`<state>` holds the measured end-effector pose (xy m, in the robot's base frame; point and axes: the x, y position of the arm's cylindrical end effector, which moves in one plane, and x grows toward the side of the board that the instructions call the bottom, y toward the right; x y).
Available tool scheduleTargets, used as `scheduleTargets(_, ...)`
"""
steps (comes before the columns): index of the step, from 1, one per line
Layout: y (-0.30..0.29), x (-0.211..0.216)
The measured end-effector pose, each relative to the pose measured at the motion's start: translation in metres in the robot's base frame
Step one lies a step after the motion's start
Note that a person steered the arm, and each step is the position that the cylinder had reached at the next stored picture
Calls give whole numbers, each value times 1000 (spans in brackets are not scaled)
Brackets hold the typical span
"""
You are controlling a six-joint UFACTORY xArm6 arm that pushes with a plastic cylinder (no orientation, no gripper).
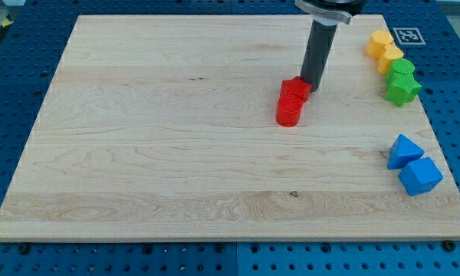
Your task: Point your arm to the yellow heart
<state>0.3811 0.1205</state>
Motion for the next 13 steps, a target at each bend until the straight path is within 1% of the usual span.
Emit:
scheduleTargets(3, -15, -8)
scheduleTargets(4, 10, -7)
scheduleTargets(5, 25, 8)
scheduleTargets(9, 25, 11)
scheduleTargets(11, 27, 22)
scheduleTargets(12, 36, 23)
scheduleTargets(13, 62, 25)
